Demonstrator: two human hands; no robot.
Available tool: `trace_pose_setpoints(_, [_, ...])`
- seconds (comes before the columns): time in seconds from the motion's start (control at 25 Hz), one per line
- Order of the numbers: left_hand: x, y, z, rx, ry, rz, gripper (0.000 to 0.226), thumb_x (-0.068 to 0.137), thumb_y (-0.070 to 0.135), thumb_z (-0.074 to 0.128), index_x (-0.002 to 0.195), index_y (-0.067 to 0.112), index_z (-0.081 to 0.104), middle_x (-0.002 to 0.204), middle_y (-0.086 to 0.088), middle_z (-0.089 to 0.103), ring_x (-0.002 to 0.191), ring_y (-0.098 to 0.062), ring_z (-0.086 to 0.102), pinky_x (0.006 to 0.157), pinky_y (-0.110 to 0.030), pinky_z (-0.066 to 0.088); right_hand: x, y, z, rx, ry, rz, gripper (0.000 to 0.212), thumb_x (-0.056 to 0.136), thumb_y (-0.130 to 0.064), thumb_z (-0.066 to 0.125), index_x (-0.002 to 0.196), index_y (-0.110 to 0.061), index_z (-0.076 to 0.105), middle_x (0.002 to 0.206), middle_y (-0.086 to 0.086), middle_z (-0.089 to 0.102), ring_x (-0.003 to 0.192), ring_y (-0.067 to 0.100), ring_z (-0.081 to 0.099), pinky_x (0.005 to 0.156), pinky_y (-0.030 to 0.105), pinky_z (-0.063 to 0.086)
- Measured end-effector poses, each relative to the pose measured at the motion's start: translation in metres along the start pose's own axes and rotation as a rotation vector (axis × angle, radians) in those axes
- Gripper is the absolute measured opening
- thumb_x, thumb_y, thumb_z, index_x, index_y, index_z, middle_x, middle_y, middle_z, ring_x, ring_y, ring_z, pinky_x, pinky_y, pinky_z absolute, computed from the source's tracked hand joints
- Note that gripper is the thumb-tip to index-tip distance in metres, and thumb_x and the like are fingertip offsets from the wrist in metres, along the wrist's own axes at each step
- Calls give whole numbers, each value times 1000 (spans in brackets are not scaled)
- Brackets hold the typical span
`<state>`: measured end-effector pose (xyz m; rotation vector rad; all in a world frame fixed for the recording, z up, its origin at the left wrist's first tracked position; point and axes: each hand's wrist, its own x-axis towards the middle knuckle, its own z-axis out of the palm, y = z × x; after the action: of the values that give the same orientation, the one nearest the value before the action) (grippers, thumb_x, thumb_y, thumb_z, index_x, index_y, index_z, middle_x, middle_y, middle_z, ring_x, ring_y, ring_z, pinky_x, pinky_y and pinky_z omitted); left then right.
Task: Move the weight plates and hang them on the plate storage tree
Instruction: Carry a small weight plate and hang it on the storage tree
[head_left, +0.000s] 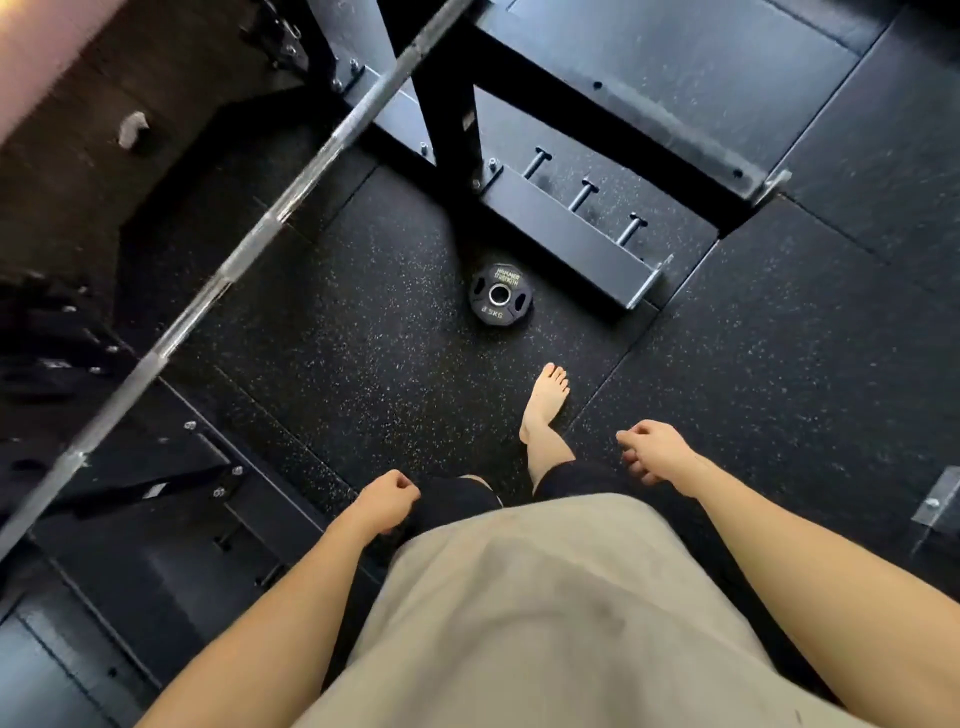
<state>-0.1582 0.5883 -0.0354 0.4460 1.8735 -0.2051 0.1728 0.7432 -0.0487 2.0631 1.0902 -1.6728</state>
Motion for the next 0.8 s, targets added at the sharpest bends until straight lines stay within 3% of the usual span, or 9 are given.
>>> trace_pose_setpoints(0.32, [128,161,-95,-10,93,66,18,97,27,49,108,16,60,98,-6,65,89,-22,60,86,-39,51,122,-171,-29,-42,-29,-36,17,99,-28,51,96,-12,56,74,7,59,59,20,54,49,28,42])
trace_pose_setpoints(0.44, [216,207,-108,41,73,114,22,97,30,49,110,17,59,108,-9,66,105,-29,62,95,-45,51,194,-202,-15,-31,9,-36,17,99,-30,50,95,-14,55,81,9,64,66,21,60,53,28,45])
trace_pose_setpoints(0.68, [419,266,-104,212,78,178,19,97,31,45,105,16,55,109,-10,66,103,-29,62,89,-38,50,385,-219,41,-62,139,-22,21,99,-31,48,94,-12,55,83,12,69,76,30,69,63,37,53])
trace_pose_setpoints(0.8, [517,290,-98,341,130,254,27,99,33,41,114,13,52,114,-11,63,107,-32,58,85,-37,43,480,-220,77,-71,136,25,25,101,-34,44,97,-11,54,84,14,69,76,29,69,68,37,57])
